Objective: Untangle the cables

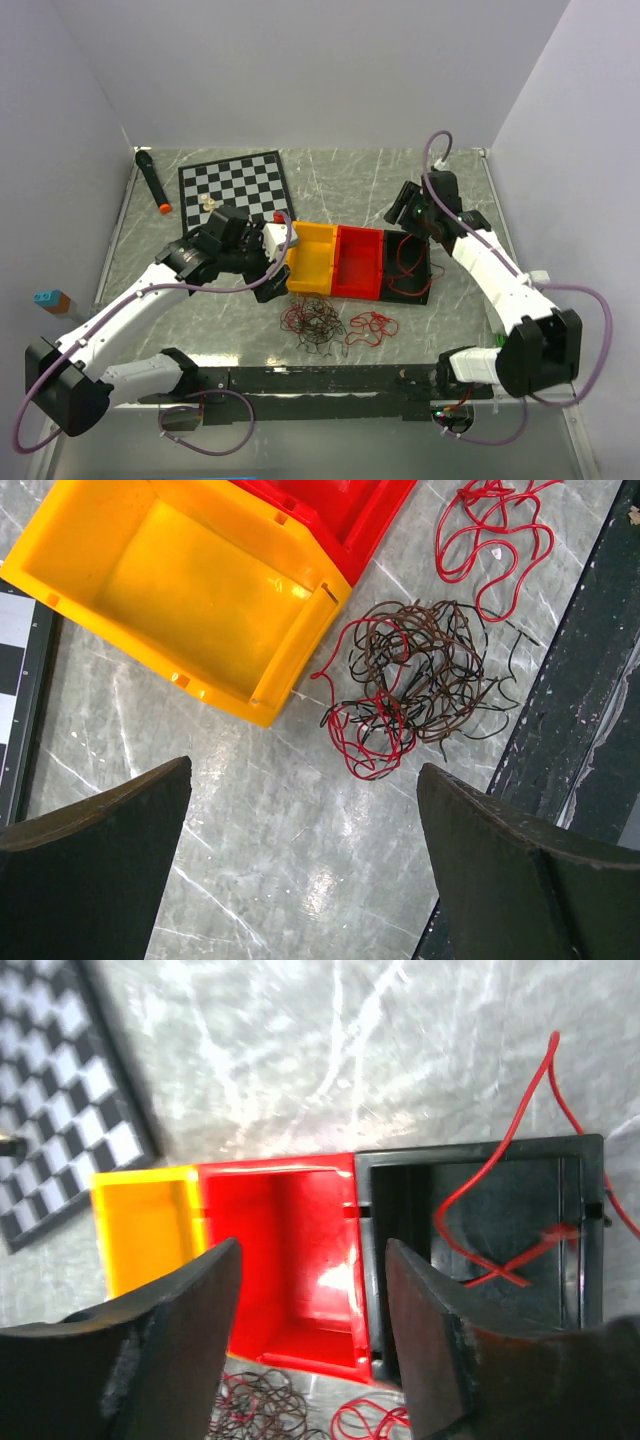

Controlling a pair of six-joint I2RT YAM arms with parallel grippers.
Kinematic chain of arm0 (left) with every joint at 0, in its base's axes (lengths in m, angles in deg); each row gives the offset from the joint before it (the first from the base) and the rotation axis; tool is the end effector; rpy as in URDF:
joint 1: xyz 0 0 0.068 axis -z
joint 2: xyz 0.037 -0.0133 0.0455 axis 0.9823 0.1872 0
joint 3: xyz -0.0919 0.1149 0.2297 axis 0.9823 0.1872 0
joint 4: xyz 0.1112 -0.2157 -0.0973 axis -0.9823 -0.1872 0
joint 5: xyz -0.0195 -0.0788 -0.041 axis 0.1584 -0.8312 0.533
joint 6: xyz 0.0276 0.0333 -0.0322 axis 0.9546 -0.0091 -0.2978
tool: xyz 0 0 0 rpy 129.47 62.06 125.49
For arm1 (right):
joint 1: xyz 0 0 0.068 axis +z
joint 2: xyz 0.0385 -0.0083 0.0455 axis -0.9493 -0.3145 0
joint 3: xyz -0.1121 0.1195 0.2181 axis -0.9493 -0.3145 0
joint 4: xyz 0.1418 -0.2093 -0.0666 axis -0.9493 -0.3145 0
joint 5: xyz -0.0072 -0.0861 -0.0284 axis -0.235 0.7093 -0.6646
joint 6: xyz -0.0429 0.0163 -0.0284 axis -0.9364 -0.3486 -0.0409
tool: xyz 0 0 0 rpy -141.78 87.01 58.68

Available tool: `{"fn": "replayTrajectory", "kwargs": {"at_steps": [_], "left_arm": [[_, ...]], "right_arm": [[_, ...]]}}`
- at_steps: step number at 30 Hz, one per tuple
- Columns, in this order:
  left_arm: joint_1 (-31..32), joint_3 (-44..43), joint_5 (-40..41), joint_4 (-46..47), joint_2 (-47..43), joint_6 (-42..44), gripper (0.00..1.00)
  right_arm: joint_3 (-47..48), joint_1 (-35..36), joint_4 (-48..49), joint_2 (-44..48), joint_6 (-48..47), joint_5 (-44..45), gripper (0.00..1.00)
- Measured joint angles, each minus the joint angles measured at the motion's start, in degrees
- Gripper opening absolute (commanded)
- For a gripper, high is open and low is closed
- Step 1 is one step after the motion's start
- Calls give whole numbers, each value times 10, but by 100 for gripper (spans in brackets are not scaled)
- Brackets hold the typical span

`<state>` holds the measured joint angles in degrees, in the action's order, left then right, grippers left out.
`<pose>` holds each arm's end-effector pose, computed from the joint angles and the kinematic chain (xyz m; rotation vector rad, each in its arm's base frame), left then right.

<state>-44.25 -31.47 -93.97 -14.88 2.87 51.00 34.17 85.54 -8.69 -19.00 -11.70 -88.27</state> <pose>0.1792 -0.1433 0.3014 1.2199 2.0020 -0.6551 0.2758 0.0690 0.2943 0.4125 2.3094 0.4577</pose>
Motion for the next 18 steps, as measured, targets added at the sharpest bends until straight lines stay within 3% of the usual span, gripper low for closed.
{"fn": "replayTrajectory", "kwargs": {"at_steps": [9,13,18], "left_arm": [[0,0,0,0,7,1,99],[0,0,0,-1,11,3,99],[0,0,0,0,13,6,99]], "right_arm": [[-7,34,-50,112,-18,26,68],[-37,47,-81,165,-11,59,78],[-77,37,-134,191,21,118,80]]}}
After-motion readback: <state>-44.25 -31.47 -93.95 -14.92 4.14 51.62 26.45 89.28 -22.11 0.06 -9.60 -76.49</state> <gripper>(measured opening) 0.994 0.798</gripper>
